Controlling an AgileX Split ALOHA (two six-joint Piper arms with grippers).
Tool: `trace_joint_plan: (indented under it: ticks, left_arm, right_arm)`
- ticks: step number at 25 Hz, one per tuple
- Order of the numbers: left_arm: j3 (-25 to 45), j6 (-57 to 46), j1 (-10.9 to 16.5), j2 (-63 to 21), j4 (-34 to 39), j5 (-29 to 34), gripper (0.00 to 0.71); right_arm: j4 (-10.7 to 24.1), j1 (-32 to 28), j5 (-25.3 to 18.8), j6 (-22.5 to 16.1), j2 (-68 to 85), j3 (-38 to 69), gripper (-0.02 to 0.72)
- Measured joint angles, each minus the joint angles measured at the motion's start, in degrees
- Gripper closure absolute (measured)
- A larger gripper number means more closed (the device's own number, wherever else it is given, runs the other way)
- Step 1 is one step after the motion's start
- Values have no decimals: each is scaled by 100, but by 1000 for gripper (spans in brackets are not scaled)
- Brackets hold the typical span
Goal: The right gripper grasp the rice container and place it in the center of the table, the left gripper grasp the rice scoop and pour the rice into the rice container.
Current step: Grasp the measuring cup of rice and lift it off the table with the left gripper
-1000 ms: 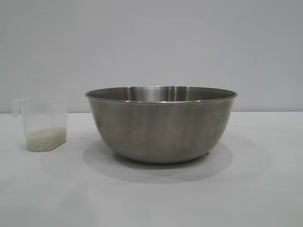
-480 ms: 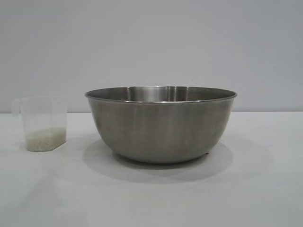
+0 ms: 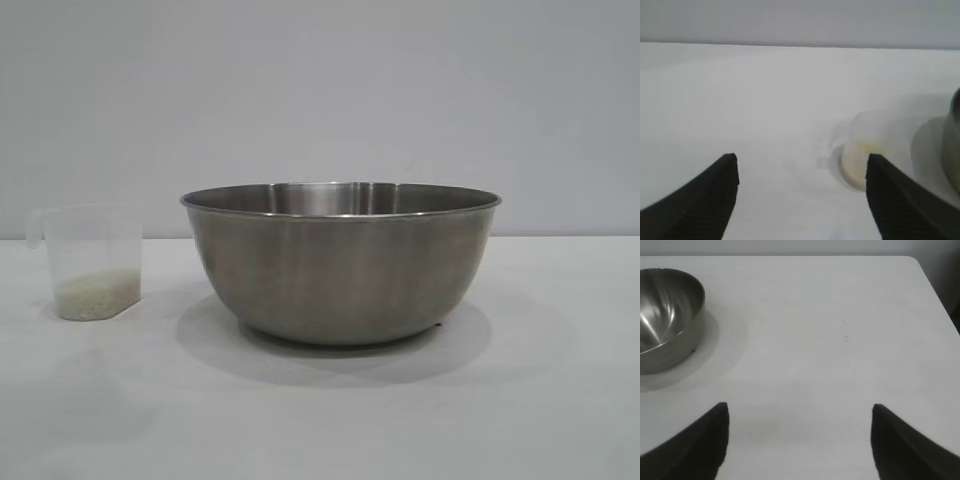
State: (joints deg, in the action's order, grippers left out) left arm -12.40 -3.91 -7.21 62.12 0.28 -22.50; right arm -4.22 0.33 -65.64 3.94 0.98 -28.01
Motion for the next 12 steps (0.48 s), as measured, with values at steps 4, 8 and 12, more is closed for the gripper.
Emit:
trace_joint_plan:
  ticks: [4,8,12]
  left_arm:
    - [30,-26,0,561,381,-693,238]
    - [445,-39,0,1091,496,-2024,238]
    - [938,-48,0,1648,517,-3398,238]
  right_arm:
    - [0,0,8,0,0,0,204]
    - [0,0,8,0,0,0,204]
    - [0,0,8,0,0,0,204]
